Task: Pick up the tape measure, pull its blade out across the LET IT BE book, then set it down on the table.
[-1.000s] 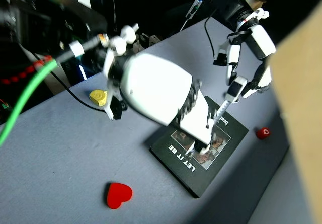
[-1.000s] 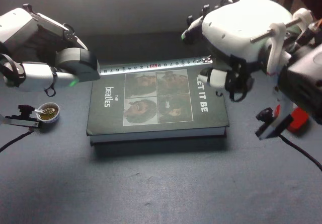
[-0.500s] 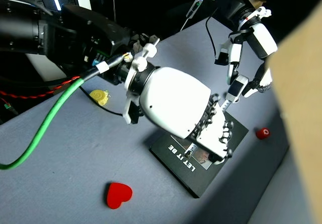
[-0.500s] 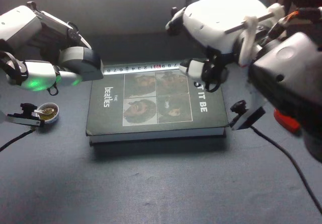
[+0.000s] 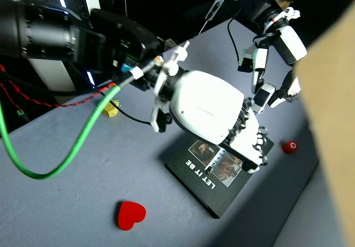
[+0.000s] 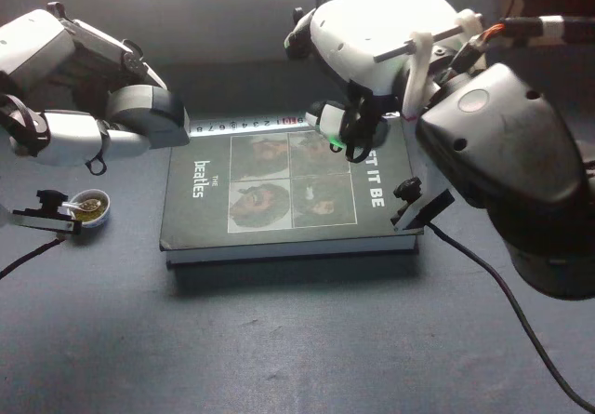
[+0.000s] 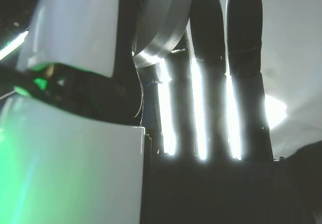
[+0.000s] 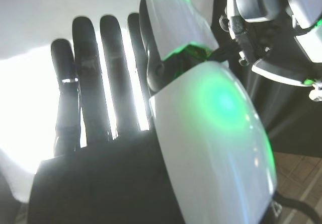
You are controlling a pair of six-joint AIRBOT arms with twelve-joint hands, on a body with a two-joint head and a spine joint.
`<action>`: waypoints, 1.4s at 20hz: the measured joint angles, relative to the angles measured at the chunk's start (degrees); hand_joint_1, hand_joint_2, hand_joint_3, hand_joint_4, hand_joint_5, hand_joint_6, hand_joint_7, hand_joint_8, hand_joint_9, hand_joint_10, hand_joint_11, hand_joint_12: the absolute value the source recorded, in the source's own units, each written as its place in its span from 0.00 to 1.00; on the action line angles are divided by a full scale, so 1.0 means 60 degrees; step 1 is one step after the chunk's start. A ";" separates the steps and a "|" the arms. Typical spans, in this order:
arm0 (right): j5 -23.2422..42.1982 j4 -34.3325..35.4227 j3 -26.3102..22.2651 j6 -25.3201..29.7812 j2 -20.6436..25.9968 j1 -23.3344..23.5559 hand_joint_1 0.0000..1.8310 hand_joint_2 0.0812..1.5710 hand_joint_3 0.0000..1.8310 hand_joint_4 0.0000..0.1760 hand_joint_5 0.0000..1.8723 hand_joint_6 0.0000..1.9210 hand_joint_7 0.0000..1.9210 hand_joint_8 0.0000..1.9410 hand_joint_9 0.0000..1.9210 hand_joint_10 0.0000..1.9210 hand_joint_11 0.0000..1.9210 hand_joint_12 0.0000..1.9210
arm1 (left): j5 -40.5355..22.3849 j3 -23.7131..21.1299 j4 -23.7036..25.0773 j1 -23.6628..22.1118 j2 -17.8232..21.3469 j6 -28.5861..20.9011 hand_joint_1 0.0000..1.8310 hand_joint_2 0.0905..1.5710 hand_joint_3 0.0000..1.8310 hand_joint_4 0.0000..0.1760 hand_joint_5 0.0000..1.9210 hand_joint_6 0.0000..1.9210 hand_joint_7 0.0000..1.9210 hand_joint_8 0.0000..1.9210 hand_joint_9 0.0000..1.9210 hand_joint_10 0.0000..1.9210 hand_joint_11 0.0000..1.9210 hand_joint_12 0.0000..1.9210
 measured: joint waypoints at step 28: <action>0.0117 -0.0769 0.0867 0.0397 -0.0710 -0.0521 0.59 0.73 0.00 0.00 0.36 0.01 0.36 0.00 0.34 0.01 0.08 0.60 | -0.0066 -0.0004 -0.0244 -0.0062 -0.0011 -0.0120 0.76 0.66 0.00 0.00 0.57 0.31 0.58 0.41 0.49 0.61 0.43 0.52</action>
